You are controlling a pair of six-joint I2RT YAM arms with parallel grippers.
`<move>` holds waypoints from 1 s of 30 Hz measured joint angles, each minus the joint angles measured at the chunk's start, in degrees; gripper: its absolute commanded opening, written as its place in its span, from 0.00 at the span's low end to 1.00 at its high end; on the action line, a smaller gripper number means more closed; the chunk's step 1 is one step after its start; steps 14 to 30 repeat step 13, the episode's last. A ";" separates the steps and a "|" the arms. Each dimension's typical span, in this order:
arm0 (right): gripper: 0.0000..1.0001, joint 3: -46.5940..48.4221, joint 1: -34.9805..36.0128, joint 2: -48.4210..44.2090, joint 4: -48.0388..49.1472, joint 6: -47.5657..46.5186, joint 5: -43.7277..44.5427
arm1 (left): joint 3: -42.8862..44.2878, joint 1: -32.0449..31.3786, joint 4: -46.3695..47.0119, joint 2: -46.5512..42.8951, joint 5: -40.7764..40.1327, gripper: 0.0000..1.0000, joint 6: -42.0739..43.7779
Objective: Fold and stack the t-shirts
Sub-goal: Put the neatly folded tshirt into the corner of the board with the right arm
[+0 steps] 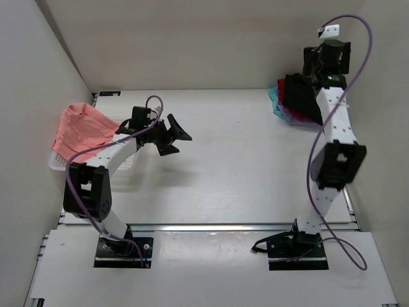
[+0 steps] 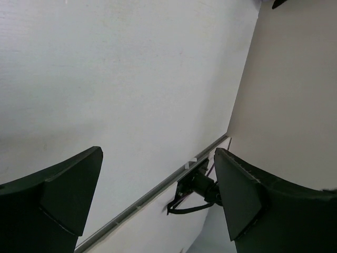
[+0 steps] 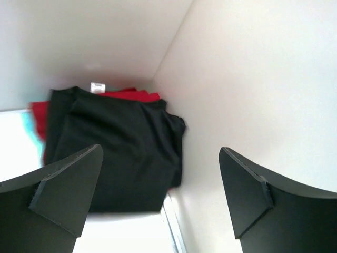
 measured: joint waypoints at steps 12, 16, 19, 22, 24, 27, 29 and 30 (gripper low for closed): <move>0.93 -56.48 19.30 -55.47 3.21 3.15 3.58 | 3.76 0.09 -10.01 -8.96 -2.47 0.99 9.55; 0.95 -57.81 21.62 -56.48 1.55 3.96 3.48 | 4.52 0.33 -11.15 -8.98 -3.23 0.99 10.51; 0.95 -57.81 21.62 -56.48 1.55 3.96 3.48 | 4.52 0.33 -11.15 -8.98 -3.23 0.99 10.51; 0.95 -57.81 21.62 -56.48 1.55 3.96 3.48 | 4.52 0.33 -11.15 -8.98 -3.23 0.99 10.51; 0.95 -57.81 21.62 -56.48 1.55 3.96 3.48 | 4.52 0.33 -11.15 -8.98 -3.23 0.99 10.51; 0.95 -57.81 21.62 -56.48 1.55 3.96 3.48 | 4.52 0.33 -11.15 -8.98 -3.23 0.99 10.51; 0.95 -57.81 21.62 -56.48 1.55 3.96 3.48 | 4.52 0.33 -11.15 -8.98 -3.23 0.99 10.51; 0.95 -57.81 21.62 -56.48 1.55 3.96 3.48 | 4.52 0.33 -11.15 -8.98 -3.23 0.99 10.51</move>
